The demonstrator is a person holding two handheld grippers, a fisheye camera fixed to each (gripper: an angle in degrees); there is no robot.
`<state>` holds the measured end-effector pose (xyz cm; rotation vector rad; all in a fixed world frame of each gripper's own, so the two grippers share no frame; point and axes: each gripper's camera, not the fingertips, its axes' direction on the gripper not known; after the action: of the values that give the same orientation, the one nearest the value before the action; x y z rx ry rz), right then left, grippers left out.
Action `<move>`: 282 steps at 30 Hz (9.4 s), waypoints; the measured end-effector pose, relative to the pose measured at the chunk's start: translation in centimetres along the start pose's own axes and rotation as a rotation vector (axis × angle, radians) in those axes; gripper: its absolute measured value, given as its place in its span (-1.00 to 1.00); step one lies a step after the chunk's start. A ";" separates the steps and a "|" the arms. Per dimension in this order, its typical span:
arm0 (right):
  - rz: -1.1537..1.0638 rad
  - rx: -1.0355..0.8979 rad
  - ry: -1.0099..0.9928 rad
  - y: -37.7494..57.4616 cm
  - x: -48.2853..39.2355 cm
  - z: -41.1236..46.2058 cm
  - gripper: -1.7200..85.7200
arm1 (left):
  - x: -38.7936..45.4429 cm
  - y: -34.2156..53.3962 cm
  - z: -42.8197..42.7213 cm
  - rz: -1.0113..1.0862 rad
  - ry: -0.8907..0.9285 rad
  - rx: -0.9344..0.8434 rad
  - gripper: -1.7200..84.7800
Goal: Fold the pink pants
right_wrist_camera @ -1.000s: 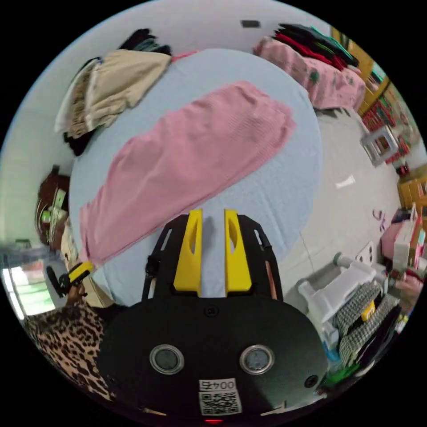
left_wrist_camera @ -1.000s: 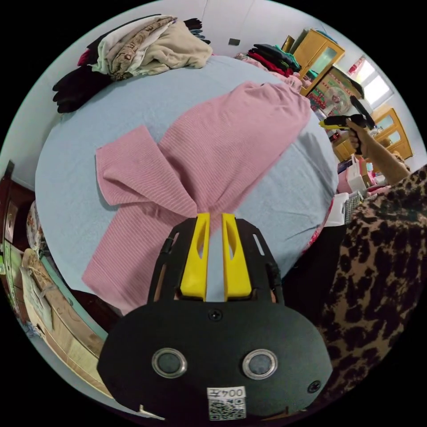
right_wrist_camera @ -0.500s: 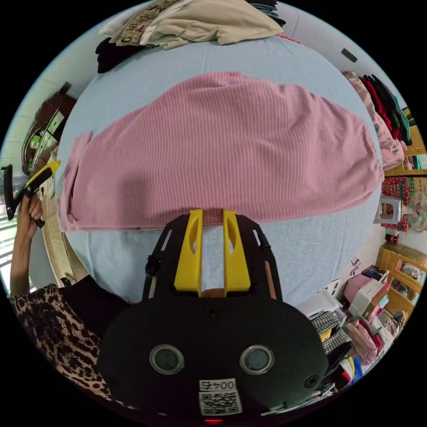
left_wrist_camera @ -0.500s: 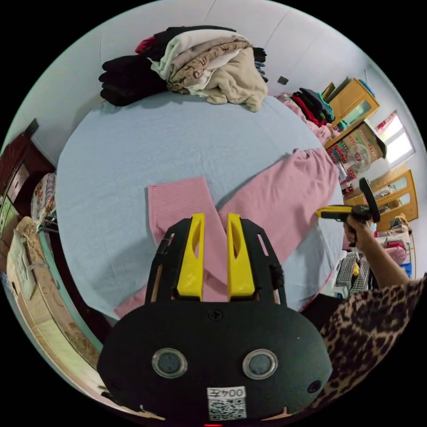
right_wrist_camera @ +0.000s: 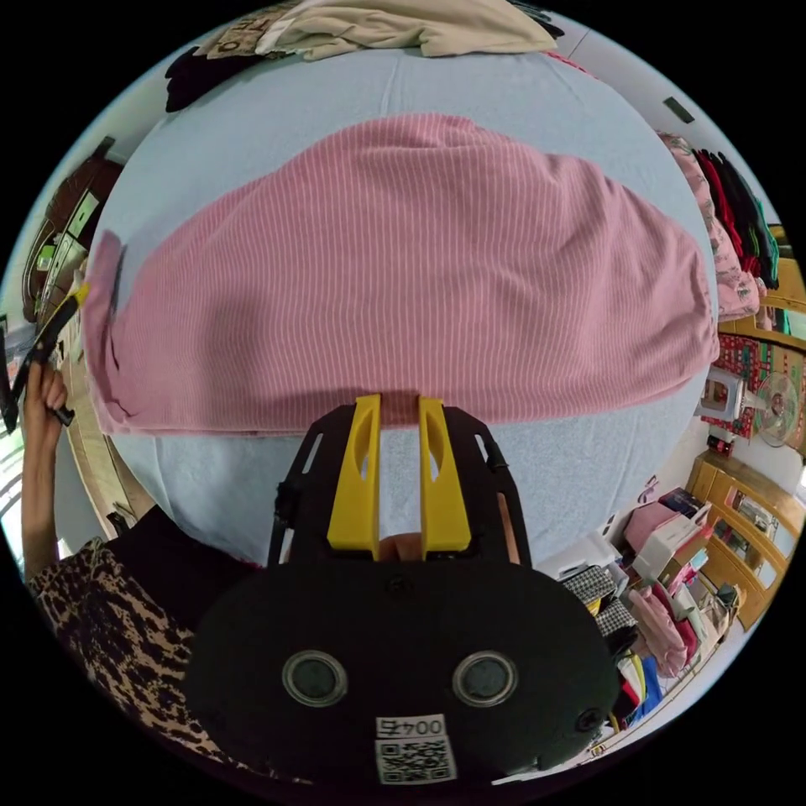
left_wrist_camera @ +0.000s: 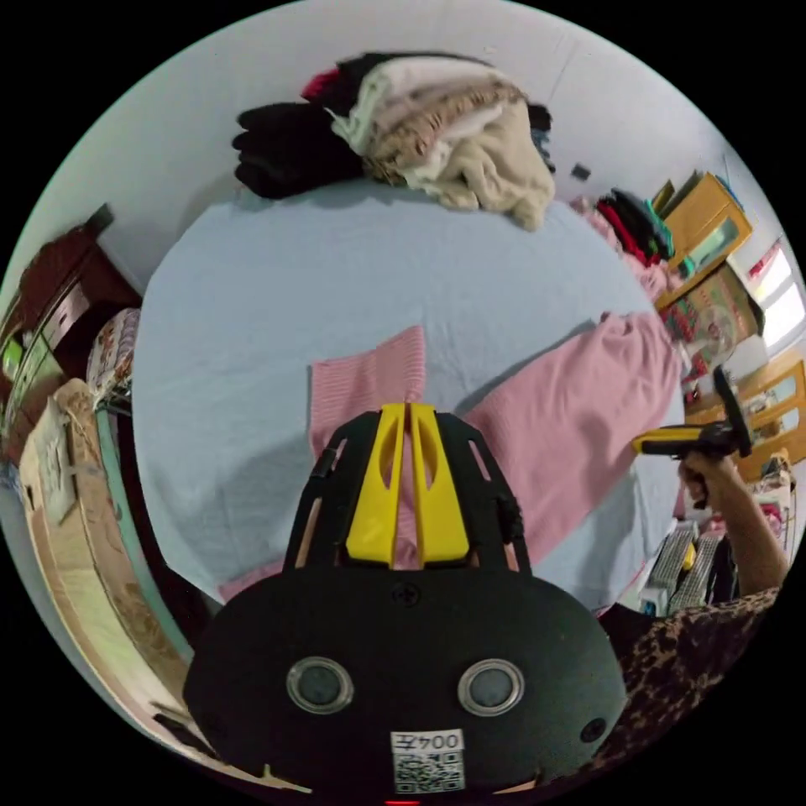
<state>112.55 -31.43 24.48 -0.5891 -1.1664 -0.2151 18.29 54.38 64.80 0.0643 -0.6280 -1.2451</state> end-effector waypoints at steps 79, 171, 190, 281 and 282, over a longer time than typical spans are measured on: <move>0.697 0.457 -1.004 38.9 43.7 2.9 -0.81 | 2.2 -2.6 12.7 0.079 0.140 -0.248 -0.95; 0.061 0.003 -0.084 -6.3 9.0 4.6 -0.82 | 63.0 -63.3 38.5 1.257 0.756 -0.240 -0.78; 0.022 0.041 -0.087 -7.8 6.9 7.3 -0.82 | 65.0 -66.8 38.7 1.306 0.825 -0.236 -0.76; 0.376 0.486 -0.738 29.4 28.9 -13.6 -0.85 | 58.4 -50.1 39.3 0.554 0.328 -0.054 -0.88; 0.403 0.557 -0.760 30.5 30.1 -14.2 -0.84 | 58.4 -49.9 39.3 0.551 0.328 -0.054 -0.88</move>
<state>149.55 -9.63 38.21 -0.3942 -1.7103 0.7203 -33.17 -3.70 102.58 0.0443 -0.2942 -0.6954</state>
